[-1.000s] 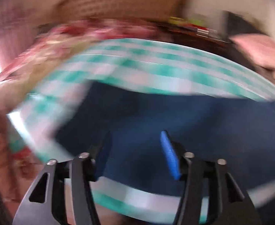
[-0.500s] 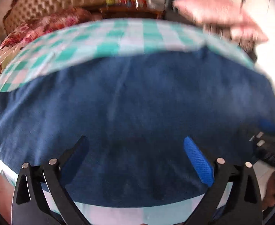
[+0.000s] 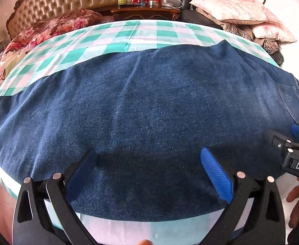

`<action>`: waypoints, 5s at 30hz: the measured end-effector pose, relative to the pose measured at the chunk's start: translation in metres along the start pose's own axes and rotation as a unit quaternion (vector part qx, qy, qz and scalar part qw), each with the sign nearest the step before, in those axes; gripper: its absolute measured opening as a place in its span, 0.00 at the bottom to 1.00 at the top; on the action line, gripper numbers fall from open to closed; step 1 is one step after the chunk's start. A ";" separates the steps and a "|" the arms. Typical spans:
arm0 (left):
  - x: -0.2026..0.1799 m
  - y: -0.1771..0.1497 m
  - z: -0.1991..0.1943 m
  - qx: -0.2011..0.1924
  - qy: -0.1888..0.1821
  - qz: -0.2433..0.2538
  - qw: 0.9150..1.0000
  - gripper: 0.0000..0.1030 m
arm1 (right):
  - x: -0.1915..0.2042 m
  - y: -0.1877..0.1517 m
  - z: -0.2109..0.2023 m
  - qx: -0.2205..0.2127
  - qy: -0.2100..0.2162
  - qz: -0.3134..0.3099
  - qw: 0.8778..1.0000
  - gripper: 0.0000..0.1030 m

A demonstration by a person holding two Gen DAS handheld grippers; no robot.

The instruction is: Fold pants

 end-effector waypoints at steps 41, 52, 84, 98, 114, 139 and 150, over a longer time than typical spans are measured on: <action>0.219 -0.047 -0.037 -0.073 0.025 -0.177 0.981 0.57 | 0.172 0.095 0.002 -0.018 0.185 -0.162 0.969 0.58; 0.274 -0.062 -0.052 -0.107 0.033 -0.233 0.966 0.37 | 0.237 0.091 0.053 -0.014 0.129 -0.239 0.962 0.50; 0.431 -0.103 -0.101 -0.135 0.081 -0.401 0.902 0.23 | 0.235 0.089 0.059 -0.049 0.111 -0.210 0.970 0.59; 0.408 -0.089 -0.063 -0.095 0.074 -0.289 0.950 0.27 | 0.248 0.070 0.015 -0.053 0.141 -0.191 0.970 0.60; 0.415 -0.081 -0.077 -0.099 0.051 -0.290 0.951 0.08 | 0.282 0.007 0.008 -0.003 0.129 -0.214 0.968 0.60; 0.404 -0.078 -0.063 -0.052 0.104 -0.259 0.959 0.39 | 0.282 0.007 0.009 -0.007 0.129 -0.219 0.967 0.61; 0.407 -0.074 -0.060 -0.022 0.077 -0.297 0.951 0.28 | 0.282 0.007 0.009 -0.005 0.129 -0.219 0.967 0.61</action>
Point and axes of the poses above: each gripper's, at about its wrist camera, not at the fingertips, and z roughly the way its jaws point, x to its left, y to its top, the point moved 1 cm from there along z, roughly the way its jaws point, and after that the axes turned 3 degrees about z, right-handed, at the moved point
